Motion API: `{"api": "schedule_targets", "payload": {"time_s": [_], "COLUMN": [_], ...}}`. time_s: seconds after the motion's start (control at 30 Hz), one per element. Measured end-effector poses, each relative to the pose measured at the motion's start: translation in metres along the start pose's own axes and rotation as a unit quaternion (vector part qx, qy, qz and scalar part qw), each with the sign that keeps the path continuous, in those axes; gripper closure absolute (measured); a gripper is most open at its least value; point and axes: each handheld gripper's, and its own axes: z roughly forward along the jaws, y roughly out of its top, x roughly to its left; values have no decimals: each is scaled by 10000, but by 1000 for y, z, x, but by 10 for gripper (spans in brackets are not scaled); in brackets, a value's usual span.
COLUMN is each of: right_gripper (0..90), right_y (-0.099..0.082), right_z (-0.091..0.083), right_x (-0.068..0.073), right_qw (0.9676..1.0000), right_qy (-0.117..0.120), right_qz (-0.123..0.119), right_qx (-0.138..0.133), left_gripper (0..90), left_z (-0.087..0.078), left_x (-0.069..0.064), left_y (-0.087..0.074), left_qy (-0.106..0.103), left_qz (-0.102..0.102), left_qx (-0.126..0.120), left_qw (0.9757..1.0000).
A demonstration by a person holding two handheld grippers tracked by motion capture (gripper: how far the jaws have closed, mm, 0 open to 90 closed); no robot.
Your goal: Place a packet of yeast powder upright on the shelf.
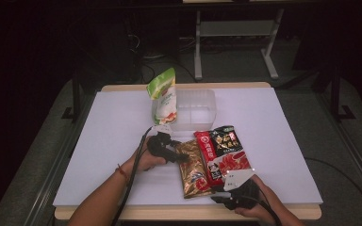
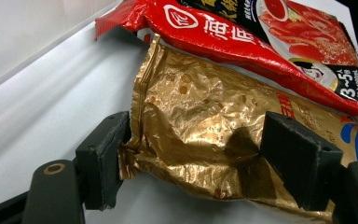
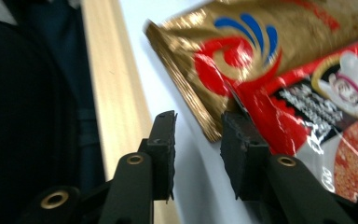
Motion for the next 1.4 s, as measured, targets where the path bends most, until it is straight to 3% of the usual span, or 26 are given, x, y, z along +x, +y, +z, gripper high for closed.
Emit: {"api": "schedule_targets", "payload": {"time_s": [0.07,0.13,0.27,0.43,0.5,0.63,0.73,0.87,1.0,1.07,1.1,1.13,1.17,1.2,1.23,1.27,1.3,1.33,1.37,1.4], "right_gripper": [642,656,680,694,694,695,691,672,579,553,553,525,505,480,475,459,459,428,425,413], "right_y": [-1,-2,-2,-1,-1,-1,-2,-3,-3,-2,-2,-2,-1,0,0,1,1,0,-1,-3], "right_z": [6,7,8,9,9,9,9,10,10,8,8,4,0,-4,-9,-14,-14,-25,-30,-36], "right_x": [-1,-3,-3,-3,-3,-3,-4,-4,-5,-3,-3,-3,-3,-4,-5,-7,-7,-12,-16,-20], "right_qw": [9999,9999,9998,9998,9998,9998,9998,9998,9999,9999,9999,9995,9992,9987,9979,9970,9970,9951,9936,9916], "right_qy": [-98,-59,-118,-143,-141,-151,-130,-112,-26,34,34,119,135,142,182,163,163,-53,-117,-272], "right_qz": [33,127,148,147,140,118,129,125,92,-2,-2,-56,-62,-63,7,47,47,143,245,336], "right_qx": [105,34,1,-46,-48,-49,-67,-122,-143,-151,-151,-275,-358,-487,-626,-760,-760,-976,-1098,-1216], "left_gripper": [251,253,327,386,442,639,820,865,870,872,873,873,874,874,874,875,875,875,875,875], "left_z": [0,0,3,6,6,3,-2,-5,-12,-24,-24,-33,-33,-43,-43,-53,-53,-62,-62,-70], "left_x": [1,1,-1,-4,-6,-4,-5,-8,-10,-13,-13,-14,-14,-14,-14,-15,-15,-16,-16,-19], "left_y": [0,0,0,1,2,3,4,4,6,8,8,9,9,9,9,10,10,11,11,11], "left_qy": [-39,-63,-361,-521,-496,-387,-81,33,103,193,193,242,242,296,296,337,337,394,394,421], "left_qz": [-29,-47,-131,-133,-125,-202,-99,-45,-42,-80,-80,-77,-77,-138,-138,-170,-170,-152,-152,-179], "left_qx": [-19,-25,12,79,36,-107,-252,-293,-474,-741,-741,-910,-910,-1095,-1095,-1294,-1294,-1411,-1411,-1561], "left_qw": [10000,10000,9993,9985,9987,9990,9996,9996,9988,9970,9970,9955,9955,9935,9935,9909,9909,9891,9891,9867]}}
